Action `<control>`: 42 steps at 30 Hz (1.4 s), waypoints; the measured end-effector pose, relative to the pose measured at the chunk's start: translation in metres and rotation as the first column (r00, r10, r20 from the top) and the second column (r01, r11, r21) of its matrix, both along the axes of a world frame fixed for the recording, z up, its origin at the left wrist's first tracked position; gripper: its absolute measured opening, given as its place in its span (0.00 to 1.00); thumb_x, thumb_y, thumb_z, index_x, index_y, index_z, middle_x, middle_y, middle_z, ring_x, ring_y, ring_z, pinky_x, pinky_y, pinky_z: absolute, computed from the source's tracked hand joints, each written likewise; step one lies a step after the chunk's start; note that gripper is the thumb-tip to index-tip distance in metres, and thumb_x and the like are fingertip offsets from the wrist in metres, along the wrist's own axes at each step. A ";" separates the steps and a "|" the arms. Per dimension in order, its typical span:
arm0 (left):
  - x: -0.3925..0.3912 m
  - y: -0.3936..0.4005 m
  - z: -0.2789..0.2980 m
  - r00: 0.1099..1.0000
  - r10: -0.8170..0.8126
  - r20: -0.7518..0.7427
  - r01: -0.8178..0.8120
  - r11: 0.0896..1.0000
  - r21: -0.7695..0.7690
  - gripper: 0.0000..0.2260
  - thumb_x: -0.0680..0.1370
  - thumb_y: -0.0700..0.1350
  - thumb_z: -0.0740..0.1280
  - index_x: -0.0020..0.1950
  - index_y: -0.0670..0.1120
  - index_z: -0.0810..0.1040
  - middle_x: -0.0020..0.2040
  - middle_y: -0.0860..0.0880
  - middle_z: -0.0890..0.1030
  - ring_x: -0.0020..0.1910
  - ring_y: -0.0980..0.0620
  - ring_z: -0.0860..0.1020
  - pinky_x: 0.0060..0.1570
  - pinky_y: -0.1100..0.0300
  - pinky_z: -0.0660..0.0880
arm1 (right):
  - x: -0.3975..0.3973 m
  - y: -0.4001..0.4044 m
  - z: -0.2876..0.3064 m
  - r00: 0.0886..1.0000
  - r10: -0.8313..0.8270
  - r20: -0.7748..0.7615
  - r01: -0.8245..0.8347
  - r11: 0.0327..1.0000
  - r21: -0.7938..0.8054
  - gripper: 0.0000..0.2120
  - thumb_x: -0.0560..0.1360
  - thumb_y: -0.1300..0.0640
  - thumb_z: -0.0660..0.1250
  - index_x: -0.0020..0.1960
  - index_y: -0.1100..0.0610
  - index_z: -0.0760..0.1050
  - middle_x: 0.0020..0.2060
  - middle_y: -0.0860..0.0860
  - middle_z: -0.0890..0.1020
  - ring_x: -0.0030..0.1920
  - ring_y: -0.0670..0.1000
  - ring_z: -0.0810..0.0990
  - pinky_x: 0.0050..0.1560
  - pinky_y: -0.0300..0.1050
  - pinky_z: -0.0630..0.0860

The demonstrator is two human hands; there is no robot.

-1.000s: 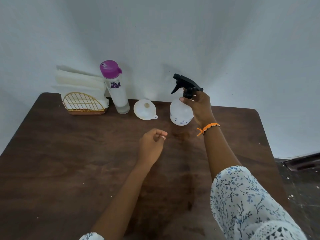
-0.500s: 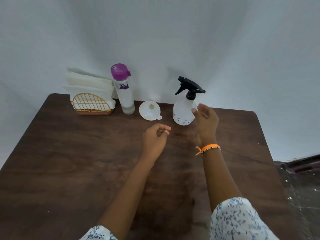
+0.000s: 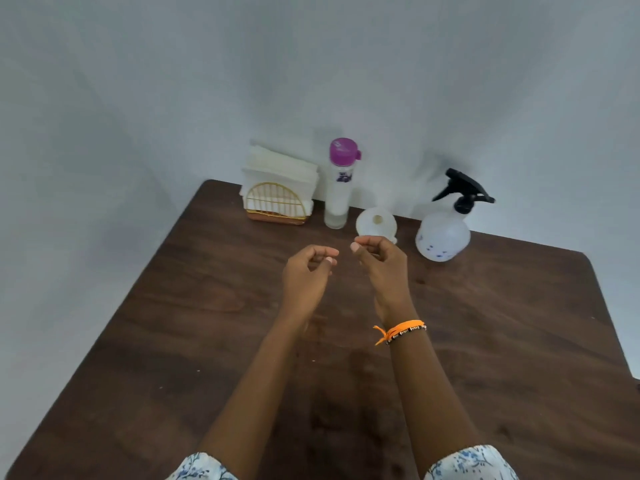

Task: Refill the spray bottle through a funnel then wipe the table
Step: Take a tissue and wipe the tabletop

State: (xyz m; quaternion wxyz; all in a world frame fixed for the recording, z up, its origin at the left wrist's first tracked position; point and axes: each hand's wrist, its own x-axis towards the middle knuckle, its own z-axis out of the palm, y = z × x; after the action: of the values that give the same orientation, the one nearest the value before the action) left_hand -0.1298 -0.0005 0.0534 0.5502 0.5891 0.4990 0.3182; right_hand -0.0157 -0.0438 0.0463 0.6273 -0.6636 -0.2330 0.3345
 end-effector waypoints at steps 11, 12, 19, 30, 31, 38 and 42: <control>-0.060 0.089 0.001 0.998 0.058 -0.026 -0.057 0.997 0.042 0.11 0.75 0.38 0.64 0.43 0.53 0.80 0.40 0.54 0.82 0.39 0.59 0.79 0.44 0.62 0.77 | -0.052 0.116 0.005 0.940 0.154 0.303 -0.132 0.987 -0.091 0.05 0.73 0.65 0.67 0.46 0.58 0.79 0.40 0.48 0.80 0.42 0.44 0.76 0.44 0.30 0.70; -0.062 0.097 0.001 0.998 0.056 -0.026 -0.055 0.998 0.041 0.11 0.75 0.37 0.64 0.42 0.53 0.80 0.40 0.54 0.82 0.39 0.58 0.79 0.44 0.63 0.76 | -0.052 0.127 0.004 0.927 0.155 0.340 -0.127 0.987 -0.103 0.05 0.73 0.65 0.66 0.47 0.58 0.79 0.41 0.49 0.81 0.42 0.44 0.76 0.42 0.27 0.70; -0.070 0.144 -0.015 0.998 0.037 -0.041 -0.037 0.999 -0.005 0.11 0.76 0.38 0.65 0.43 0.54 0.80 0.42 0.55 0.81 0.42 0.57 0.79 0.41 0.67 0.73 | -0.047 0.191 -0.010 0.702 0.170 0.691 -0.107 0.985 -0.134 0.12 0.69 0.71 0.65 0.50 0.60 0.77 0.48 0.55 0.77 0.48 0.53 0.75 0.50 0.43 0.72; -0.067 0.178 -0.028 0.999 0.041 0.015 -0.040 0.998 -0.051 0.10 0.77 0.38 0.65 0.44 0.53 0.80 0.44 0.57 0.81 0.48 0.57 0.79 0.52 0.61 0.77 | -0.039 0.230 -0.024 0.430 0.229 0.873 -0.017 0.969 -0.246 0.07 0.71 0.64 0.69 0.49 0.61 0.77 0.48 0.57 0.77 0.51 0.58 0.72 0.49 0.50 0.69; -0.067 0.179 -0.028 0.999 0.046 0.020 -0.045 0.998 -0.045 0.11 0.77 0.38 0.64 0.43 0.54 0.80 0.43 0.57 0.81 0.47 0.57 0.79 0.50 0.62 0.76 | -0.039 0.232 -0.023 0.421 0.228 0.878 -0.007 0.969 -0.248 0.05 0.71 0.64 0.69 0.47 0.61 0.77 0.47 0.56 0.77 0.50 0.58 0.72 0.48 0.51 0.70; -0.066 0.179 -0.027 0.998 0.062 0.025 -0.060 0.997 -0.050 0.12 0.77 0.39 0.64 0.42 0.56 0.79 0.43 0.58 0.81 0.45 0.58 0.80 0.48 0.65 0.75 | -0.033 0.237 -0.009 0.309 0.254 0.916 0.024 0.961 -0.275 0.04 0.74 0.65 0.61 0.47 0.60 0.73 0.41 0.55 0.79 0.49 0.58 0.72 0.46 0.50 0.68; -0.063 0.177 -0.025 0.998 0.054 0.024 -0.053 0.997 -0.052 0.12 0.77 0.40 0.65 0.41 0.57 0.79 0.44 0.58 0.80 0.45 0.58 0.80 0.45 0.67 0.74 | -0.028 0.239 -0.001 0.247 0.186 0.951 0.094 0.972 -0.215 0.10 0.75 0.68 0.57 0.54 0.59 0.71 0.40 0.54 0.77 0.50 0.57 0.73 0.48 0.47 0.62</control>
State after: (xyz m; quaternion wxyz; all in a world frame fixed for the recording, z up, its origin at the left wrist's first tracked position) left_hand -0.1924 0.1765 0.0283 0.5629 0.5569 0.5155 0.3275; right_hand -0.0437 0.1947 0.0449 0.2616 -0.7883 -0.5478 -0.1001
